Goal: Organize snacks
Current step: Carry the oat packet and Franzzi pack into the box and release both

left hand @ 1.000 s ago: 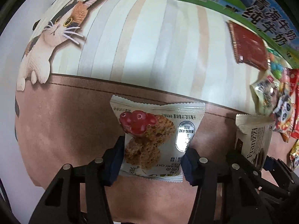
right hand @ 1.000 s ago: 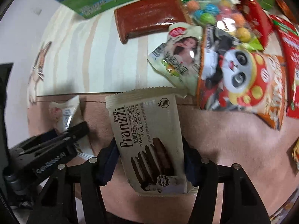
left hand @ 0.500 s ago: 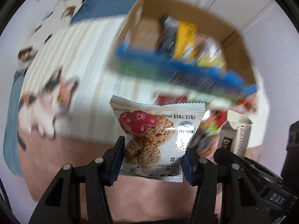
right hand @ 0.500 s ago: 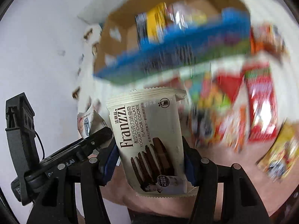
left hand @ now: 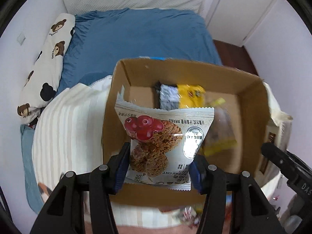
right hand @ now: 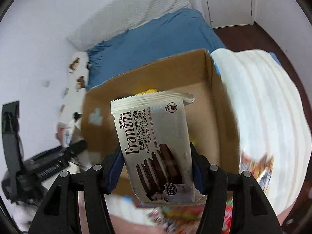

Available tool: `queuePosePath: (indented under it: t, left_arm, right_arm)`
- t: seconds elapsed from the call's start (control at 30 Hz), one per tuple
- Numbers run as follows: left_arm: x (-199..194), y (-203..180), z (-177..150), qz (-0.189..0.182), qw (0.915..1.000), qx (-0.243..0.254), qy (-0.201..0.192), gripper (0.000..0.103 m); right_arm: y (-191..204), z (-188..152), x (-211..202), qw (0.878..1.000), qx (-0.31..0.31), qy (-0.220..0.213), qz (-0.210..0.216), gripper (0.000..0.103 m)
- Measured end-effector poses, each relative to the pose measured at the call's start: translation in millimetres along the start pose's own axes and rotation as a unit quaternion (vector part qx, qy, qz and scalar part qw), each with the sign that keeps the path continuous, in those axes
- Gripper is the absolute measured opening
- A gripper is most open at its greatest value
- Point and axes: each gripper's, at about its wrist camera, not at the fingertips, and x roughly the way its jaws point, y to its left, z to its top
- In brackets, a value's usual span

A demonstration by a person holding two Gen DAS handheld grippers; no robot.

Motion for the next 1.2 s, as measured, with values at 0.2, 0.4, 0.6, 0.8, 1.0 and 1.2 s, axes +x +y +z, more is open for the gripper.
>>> queuePosePath:
  t: [0.2, 0.4, 0.6, 0.8, 1.0, 1.2]
  left_arm:
    - [61.6, 13.2, 47.0, 0.038, 0.9985, -0.008, 0.039, 0.052]
    - [102.8, 14.5, 66.1, 0.060, 0.9961, -0.007, 0.065, 0.052]
    - [122.8, 12.0, 71.0, 0.057, 0.9947, -0.003, 0.086, 0.053]
    - [115.9, 11.4, 71.6, 0.032, 0.9962, -0.016, 0.079, 0.095]
    - [101.7, 9.7, 66.0, 0.019, 0.9975, -0.016, 0.066, 0.096]
    - [70.9, 1.7, 50.6, 0.012, 0.9993, -0.015, 0.032, 0.096]
  right_arm:
    - [-9.2, 47.1, 49.7, 0.998, -0.013, 0.023, -0.048, 0.063]
    - [-21.5, 66.7, 85.5, 0.997, -0.006, 0.031, -0.076, 0.063]
    - [-25.4, 75.8, 115.9, 0.992, -0.006, 0.033, -0.123, 0.068]
    - [-13.7, 75.0, 127.4, 0.990, -0.019, 0.050, -0.130, 0.100]
    - [-14.0, 67.9, 126.1, 0.992, -0.014, 0.057, -0.116, 0.100]
    - [-9.8, 49.8, 111.2, 0.994, -0.011, 0.051, -0.101, 0.100]
